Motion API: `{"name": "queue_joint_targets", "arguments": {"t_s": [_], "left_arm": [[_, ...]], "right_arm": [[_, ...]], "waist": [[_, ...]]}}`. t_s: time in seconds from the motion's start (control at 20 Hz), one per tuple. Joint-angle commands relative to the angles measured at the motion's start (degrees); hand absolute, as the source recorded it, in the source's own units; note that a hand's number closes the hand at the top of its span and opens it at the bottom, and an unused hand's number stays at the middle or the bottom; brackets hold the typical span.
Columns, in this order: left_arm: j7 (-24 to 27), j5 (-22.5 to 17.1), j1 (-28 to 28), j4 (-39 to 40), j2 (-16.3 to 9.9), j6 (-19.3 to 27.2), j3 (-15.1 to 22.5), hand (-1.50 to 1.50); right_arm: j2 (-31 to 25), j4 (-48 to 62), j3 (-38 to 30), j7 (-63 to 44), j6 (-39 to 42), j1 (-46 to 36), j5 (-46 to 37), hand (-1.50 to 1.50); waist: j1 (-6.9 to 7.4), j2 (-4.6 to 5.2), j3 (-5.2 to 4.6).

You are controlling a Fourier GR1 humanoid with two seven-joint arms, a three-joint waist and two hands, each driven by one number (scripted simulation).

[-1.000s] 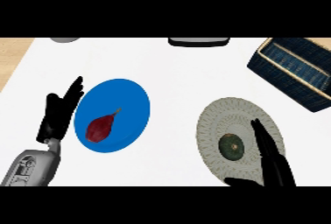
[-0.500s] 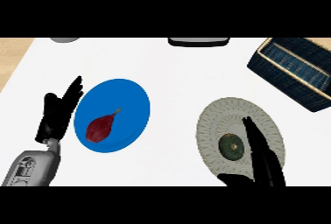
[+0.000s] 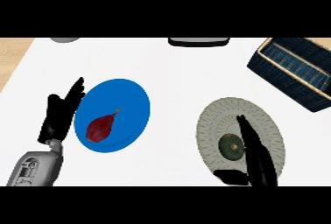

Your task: Pick the squash from the placemat and place it in the basket

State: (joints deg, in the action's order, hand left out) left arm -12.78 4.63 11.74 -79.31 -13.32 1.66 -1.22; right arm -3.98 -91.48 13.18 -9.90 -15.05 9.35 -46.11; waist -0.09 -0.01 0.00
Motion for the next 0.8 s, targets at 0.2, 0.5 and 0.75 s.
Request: {"name": "queue_joint_targets", "arguments": {"t_s": [0.2, 0.5, 0.75], "left_arm": [[-1.62, 1.80, 0.78, -0.19, 1.18, -0.71, -1.91, 0.00], [-0.77, 1.39, -1.86, -2.85, 1.39, -2.20, -1.29, 0.00], [-0.54, 2.72, 2.25, 1.87, 2.69, -0.33, -1.59, 0.00]], "right_arm": [[0.96, 4.47, -0.63, 1.53, -0.94, -2.76, -1.32, -1.50], [-1.79, 10.25, -2.87, 3.90, -3.67, -7.57, -6.07, 1.50], [-5.34, 10.79, 0.55, 6.95, -2.43, -6.99, -11.07, 1.50]], "waist": [[-0.01, 0.00, 0.00], [0.20, 0.00, 0.00], [-0.12, 0.07, -0.02]]}}
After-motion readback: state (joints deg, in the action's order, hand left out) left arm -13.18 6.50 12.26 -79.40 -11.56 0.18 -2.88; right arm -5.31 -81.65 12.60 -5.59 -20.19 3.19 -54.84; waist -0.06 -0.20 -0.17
